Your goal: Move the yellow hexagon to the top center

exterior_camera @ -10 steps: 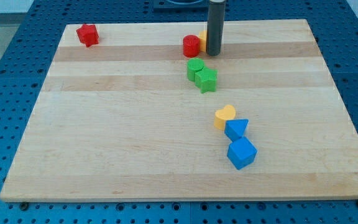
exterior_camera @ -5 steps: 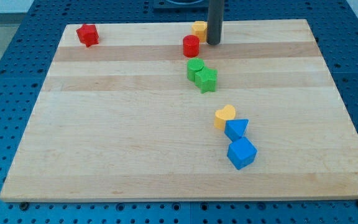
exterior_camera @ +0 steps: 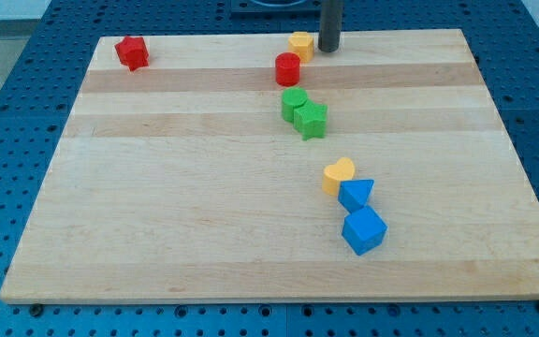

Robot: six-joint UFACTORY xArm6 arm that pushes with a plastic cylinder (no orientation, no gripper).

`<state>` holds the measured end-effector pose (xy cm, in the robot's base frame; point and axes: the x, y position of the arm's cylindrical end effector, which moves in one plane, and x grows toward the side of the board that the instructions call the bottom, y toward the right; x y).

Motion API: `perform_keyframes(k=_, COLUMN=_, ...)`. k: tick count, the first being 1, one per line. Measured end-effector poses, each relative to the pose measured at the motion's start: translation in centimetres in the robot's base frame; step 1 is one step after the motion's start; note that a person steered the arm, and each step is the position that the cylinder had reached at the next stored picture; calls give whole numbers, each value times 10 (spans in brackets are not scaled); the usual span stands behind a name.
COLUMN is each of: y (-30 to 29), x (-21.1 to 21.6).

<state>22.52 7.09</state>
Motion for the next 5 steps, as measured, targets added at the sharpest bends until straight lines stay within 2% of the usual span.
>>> perform_keyframes(k=2, y=-28, x=0)
perform_keyframes(k=5, y=-39, x=0)
